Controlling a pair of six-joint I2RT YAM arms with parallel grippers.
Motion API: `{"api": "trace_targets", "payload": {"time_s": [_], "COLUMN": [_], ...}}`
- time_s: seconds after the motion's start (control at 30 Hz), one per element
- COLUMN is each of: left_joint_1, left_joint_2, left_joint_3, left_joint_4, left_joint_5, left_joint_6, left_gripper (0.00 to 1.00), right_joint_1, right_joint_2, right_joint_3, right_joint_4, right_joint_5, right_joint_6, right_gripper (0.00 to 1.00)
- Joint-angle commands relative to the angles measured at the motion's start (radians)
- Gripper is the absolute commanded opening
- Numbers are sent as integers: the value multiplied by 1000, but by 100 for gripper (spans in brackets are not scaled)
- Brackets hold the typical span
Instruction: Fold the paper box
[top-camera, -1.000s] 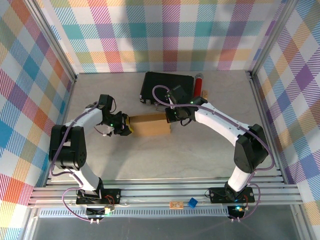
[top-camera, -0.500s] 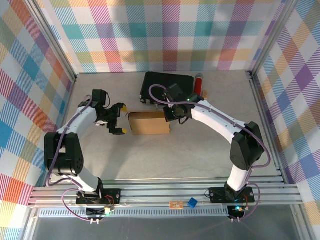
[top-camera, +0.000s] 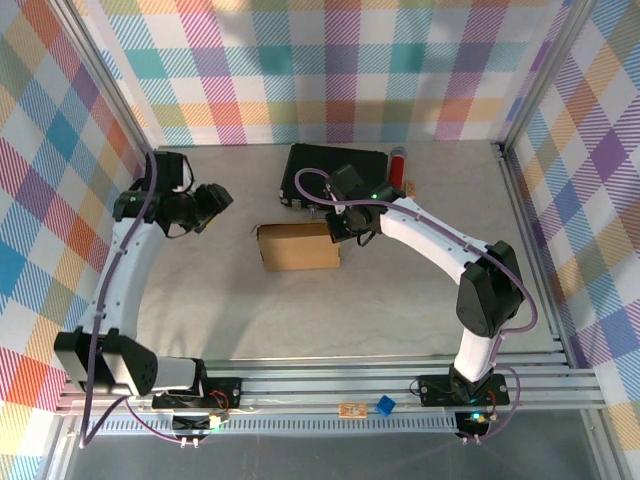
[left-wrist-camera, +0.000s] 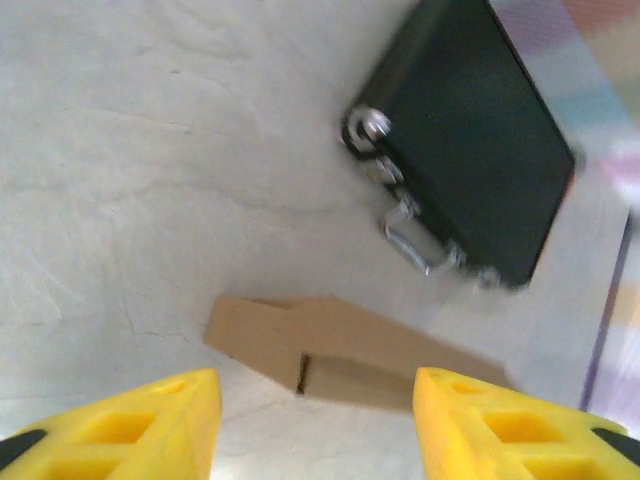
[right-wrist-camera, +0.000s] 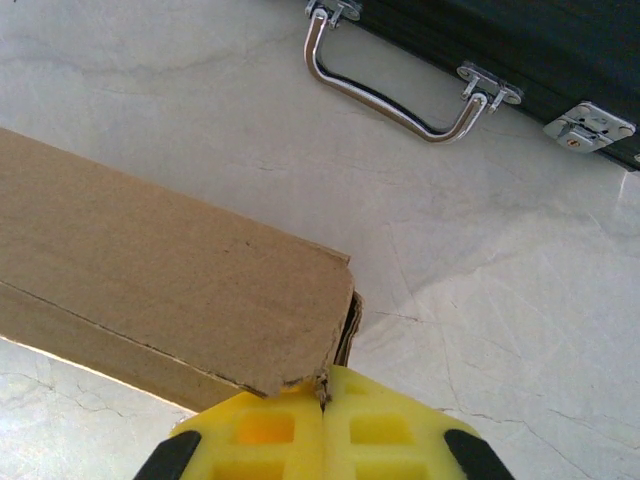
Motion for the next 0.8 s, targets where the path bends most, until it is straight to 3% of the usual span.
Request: {"api": "trace_targets", "payload": {"time_s": [0.0,0.2,0.4,0.57,0.77], "left_joint_1": [-34,-35,-35,-37,-42], "left_joint_2": [-24,-16,-3,38,-19], "left_joint_3": [-117,-197,-214,-194,-255], "left_joint_4": [21,112,167,102,81], "left_joint_5": [64,125,202,309,273], "left_joint_6": [365,557,687,776,809], "left_gripper": [47,39,46,45,46], "right_joint_1": [2,-17,-27,-37,-42], "right_joint_2": [36,54,69,83,99], "right_joint_3": [15,40,64,85,101], "right_joint_4": [-88,-115,-133,-153,-165], "right_joint_5": [-27,-56,-69,-77,-81], "right_joint_6": [-32,-63,-79,-83,-76], "right_gripper": [0,0,0,0,0]}}
